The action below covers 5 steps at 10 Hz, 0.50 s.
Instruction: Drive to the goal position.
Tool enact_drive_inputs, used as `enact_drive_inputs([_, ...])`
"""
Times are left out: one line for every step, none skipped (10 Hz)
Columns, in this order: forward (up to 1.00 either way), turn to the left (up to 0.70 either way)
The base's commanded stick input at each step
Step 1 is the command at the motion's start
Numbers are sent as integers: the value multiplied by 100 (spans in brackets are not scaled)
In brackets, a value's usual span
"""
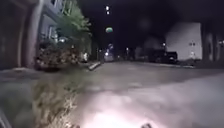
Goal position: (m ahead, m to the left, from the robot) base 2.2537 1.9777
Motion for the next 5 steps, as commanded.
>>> enact_drive_inputs([70,0])
enact_drive_inputs([70,0])
enact_drive_inputs([70,0])
enact_drive_inputs([70,0])
enact_drive_inputs([70,0])
